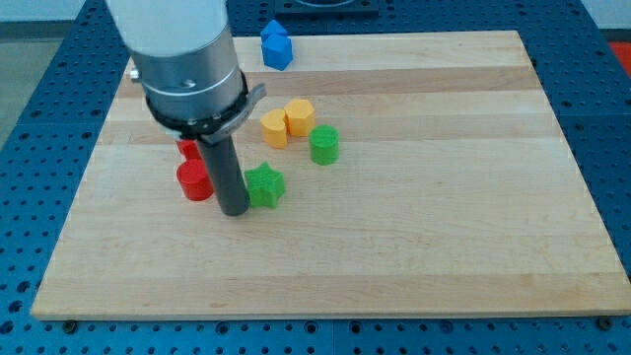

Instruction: Place the green star towards the bottom of the green circle

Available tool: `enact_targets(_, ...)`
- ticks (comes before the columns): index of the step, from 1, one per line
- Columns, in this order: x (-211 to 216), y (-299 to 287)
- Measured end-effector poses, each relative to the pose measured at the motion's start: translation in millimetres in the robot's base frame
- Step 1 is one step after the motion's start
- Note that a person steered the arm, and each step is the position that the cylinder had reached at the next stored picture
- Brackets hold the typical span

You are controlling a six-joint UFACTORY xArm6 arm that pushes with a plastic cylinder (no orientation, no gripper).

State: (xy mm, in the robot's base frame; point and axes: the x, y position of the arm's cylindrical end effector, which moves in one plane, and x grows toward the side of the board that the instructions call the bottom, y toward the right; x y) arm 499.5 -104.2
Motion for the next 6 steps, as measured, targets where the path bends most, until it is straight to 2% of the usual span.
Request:
enact_targets(2, -13.7, 63.6)
enact_targets(3, -24.9, 77.2)
enact_targets(5, -52.4, 73.3)
enact_targets(6, -63.2, 50.5)
